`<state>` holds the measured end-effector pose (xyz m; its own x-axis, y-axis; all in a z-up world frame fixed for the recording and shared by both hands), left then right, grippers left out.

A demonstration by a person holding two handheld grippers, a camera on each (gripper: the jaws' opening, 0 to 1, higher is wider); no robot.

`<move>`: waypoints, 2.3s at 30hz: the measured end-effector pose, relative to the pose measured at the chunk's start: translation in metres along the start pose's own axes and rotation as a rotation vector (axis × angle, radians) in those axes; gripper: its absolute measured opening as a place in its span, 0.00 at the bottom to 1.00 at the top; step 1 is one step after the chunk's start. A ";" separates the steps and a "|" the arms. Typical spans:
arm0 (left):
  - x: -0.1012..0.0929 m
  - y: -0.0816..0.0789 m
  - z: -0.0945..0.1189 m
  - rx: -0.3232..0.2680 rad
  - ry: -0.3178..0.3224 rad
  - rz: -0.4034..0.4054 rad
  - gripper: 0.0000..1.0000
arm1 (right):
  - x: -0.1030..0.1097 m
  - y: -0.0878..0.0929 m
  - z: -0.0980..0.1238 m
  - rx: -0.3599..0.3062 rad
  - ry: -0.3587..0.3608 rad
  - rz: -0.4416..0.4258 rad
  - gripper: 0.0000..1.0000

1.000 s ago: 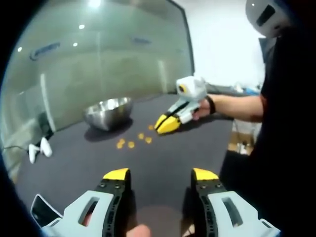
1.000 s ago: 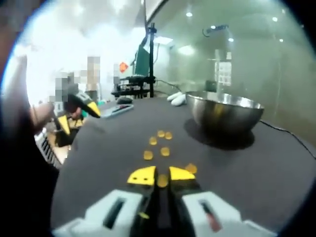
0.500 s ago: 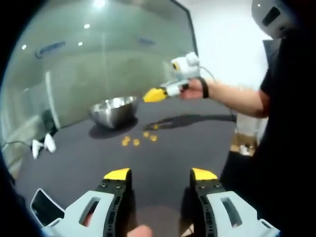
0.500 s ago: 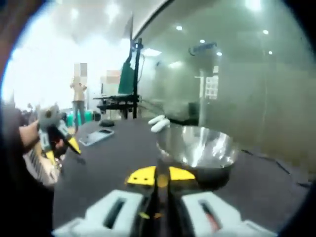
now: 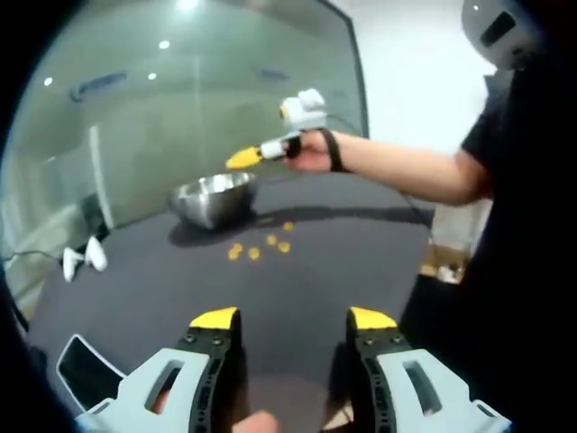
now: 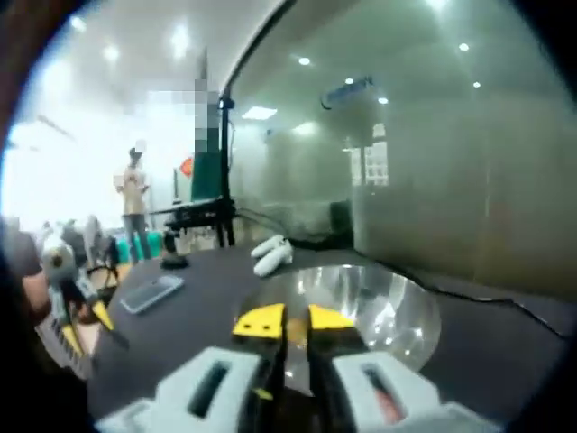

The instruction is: Pick up the QQ candy scattered on the table and place it into the stainless steel bowl on the table

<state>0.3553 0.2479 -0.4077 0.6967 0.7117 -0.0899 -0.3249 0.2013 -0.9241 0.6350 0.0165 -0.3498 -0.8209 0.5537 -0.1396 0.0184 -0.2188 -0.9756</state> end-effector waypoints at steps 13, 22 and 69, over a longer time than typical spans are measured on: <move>0.004 0.001 0.001 0.003 -0.004 0.010 0.48 | 0.001 0.004 -0.012 0.001 -0.003 0.003 0.17; 0.006 0.001 -0.002 0.004 0.002 0.015 0.48 | 0.002 0.002 -0.009 -0.006 0.000 0.009 0.16; -0.004 -0.007 -0.016 -0.028 0.023 0.008 0.47 | 0.069 0.069 0.138 0.167 -0.021 0.116 0.18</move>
<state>0.3654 0.2325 -0.4066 0.7085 0.6978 -0.1054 -0.3127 0.1765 -0.9333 0.5013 -0.0713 -0.4036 -0.8304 0.5008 -0.2443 0.0202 -0.4111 -0.9113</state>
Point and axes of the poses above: the point that each gripper's makers call its tool centre point, and the gripper's own axes: z roughly backward along the fingers, x roughly to its left, y roughly out of its underside, the point moved 9 cm from there along z, roughly backward along the fingers, and after that the axes turned 10 degrees about z, right-handed, at the moved point
